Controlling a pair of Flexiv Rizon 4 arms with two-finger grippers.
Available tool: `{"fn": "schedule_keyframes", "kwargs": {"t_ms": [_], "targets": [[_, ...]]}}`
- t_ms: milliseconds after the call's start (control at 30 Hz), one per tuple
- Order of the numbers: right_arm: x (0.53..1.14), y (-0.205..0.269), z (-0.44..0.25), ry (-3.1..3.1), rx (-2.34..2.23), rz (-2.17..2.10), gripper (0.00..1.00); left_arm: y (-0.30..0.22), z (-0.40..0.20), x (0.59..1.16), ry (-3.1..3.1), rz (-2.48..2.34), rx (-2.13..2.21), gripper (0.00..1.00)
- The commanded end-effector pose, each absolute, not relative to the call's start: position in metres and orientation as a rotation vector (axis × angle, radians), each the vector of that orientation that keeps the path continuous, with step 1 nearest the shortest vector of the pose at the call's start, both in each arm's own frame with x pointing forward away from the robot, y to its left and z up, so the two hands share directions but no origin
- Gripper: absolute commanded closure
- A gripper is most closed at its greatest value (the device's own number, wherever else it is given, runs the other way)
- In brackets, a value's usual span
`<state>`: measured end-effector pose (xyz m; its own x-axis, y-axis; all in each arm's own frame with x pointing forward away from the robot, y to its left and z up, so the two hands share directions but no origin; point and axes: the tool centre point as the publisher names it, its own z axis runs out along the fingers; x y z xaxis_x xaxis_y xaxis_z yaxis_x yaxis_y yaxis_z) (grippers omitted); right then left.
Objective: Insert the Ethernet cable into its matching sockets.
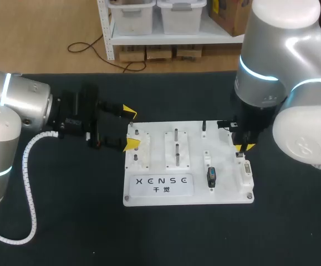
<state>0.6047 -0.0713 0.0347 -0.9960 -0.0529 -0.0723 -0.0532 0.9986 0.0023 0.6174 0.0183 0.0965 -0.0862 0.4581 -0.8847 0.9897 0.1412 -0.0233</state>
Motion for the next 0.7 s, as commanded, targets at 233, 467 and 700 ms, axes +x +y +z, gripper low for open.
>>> {"fn": "schedule_keyframes", "kwargs": {"t_ms": [233, 467, 700], "targets": [[0.6126, -0.063, 0.0301, 3.07, -0.104, 0.03, 1.0, 0.0191, 0.0951, 0.6164, 1.651, -0.881, 1.413, 0.0], [0.612, -0.0655, 0.0283, 3.073, -0.11, 0.019, 1.0, 0.0191, 0.0951, 0.6164, 1.651, -0.881, 1.413, 0.0], [0.6091, -0.0683, 0.0265, 3.083, -0.098, 0.011, 1.0, 0.0191, 0.0951, 0.6164, 1.651, -0.881, 1.413, 0.0]]}}
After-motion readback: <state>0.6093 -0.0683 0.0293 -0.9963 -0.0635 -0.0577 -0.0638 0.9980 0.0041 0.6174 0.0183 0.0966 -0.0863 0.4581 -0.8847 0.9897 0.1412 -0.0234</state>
